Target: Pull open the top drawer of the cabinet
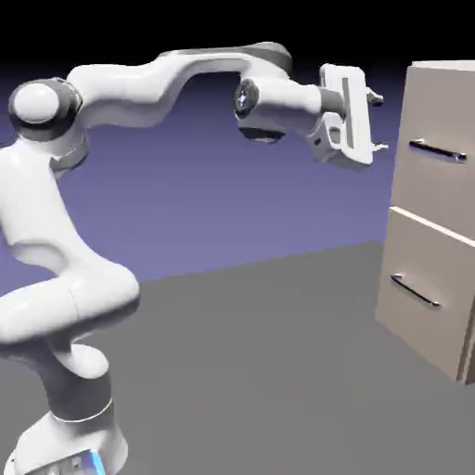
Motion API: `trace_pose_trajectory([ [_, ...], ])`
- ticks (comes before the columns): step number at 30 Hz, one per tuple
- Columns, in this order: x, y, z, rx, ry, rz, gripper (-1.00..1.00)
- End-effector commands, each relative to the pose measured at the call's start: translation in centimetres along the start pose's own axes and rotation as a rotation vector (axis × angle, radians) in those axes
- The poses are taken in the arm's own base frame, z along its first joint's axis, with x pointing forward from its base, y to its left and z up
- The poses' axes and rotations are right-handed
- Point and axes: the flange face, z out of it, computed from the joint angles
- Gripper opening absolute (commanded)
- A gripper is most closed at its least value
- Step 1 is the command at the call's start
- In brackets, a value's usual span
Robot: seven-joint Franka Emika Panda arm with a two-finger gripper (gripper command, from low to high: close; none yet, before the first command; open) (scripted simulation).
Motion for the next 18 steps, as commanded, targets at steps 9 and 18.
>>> trace_pose_trajectory([
  [9,-0.6,3.4,6.4,0.065,-0.071,0.252,0.00],
  [18,-0.1,7.0,12.1,0.122,-0.127,0.508,0.00],
])
